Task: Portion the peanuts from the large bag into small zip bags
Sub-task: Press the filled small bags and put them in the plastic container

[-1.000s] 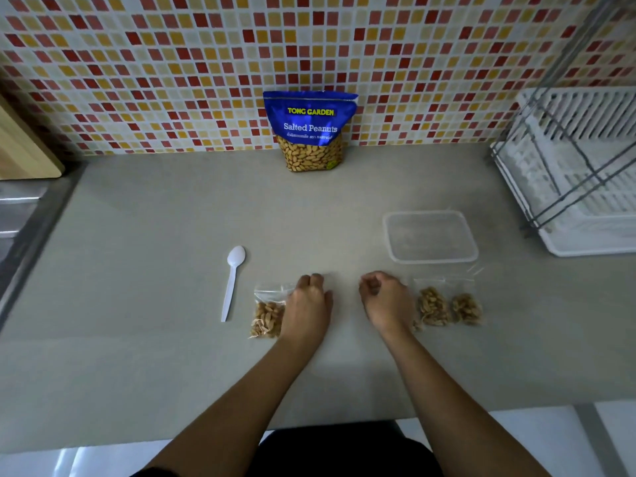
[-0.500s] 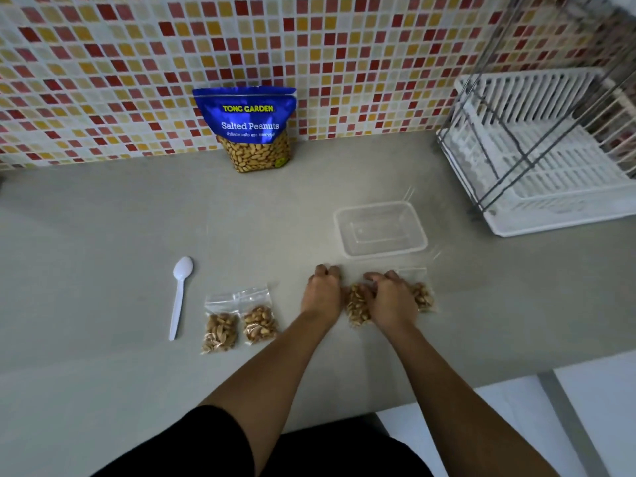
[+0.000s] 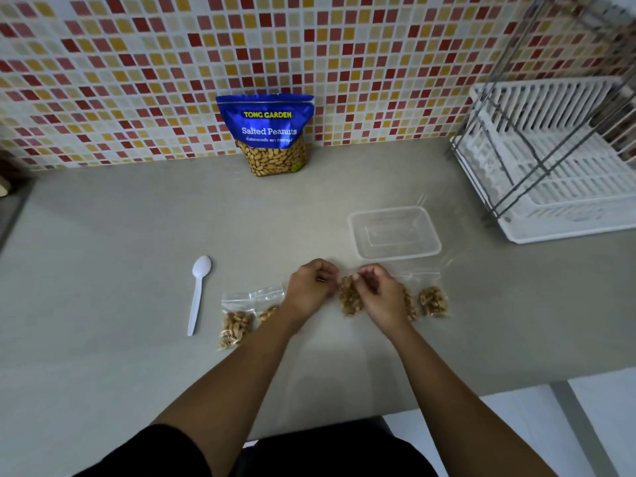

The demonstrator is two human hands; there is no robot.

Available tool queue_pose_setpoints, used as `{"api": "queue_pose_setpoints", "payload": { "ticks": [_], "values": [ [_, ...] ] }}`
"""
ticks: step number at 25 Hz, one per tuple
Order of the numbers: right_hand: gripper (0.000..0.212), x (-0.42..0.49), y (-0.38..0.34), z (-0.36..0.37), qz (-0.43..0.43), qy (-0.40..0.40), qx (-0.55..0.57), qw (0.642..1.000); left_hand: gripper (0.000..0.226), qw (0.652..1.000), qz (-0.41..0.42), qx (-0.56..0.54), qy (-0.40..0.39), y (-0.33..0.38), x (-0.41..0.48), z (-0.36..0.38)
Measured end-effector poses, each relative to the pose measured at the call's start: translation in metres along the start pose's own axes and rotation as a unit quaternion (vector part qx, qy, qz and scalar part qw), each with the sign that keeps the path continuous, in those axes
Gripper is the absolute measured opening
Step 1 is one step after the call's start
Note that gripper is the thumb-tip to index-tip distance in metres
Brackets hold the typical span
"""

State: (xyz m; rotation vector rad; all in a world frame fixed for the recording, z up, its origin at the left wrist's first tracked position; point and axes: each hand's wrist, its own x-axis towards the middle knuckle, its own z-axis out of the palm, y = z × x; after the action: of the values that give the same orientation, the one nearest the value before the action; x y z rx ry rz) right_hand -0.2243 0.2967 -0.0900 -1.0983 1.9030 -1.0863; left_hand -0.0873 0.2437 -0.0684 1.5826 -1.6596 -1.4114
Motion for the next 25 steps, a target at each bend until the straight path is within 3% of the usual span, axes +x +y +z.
{"api": "queue_pose_setpoints", "payload": {
  "ticks": [7,10,16,20,25],
  "values": [
    [0.009,-0.011,-0.041,0.031,-0.042,-0.012,0.136,0.99,0.005,0.986,0.132,0.097,-0.019,0.017,-0.008,-0.067],
    [0.02,-0.013,-0.056,0.042,-0.069,-0.019,0.155,0.985,0.007,0.98,0.158,0.122,-0.023,0.024,-0.015,-0.085],
    [0.017,-0.02,-0.08,0.052,-0.089,-0.039,0.163,0.982,0.02,0.95,0.182,0.253,-0.021,0.026,-0.024,-0.1],
    [0.019,-0.022,-0.086,0.059,-0.076,-0.046,0.163,0.983,0.005,0.961,0.182,0.207,-0.014,0.028,-0.029,-0.112],
    [0.019,-0.024,-0.093,0.065,-0.06,-0.055,0.162,0.983,0.006,0.983,0.145,0.107,-0.027,0.028,-0.031,-0.125]
  ]
}}
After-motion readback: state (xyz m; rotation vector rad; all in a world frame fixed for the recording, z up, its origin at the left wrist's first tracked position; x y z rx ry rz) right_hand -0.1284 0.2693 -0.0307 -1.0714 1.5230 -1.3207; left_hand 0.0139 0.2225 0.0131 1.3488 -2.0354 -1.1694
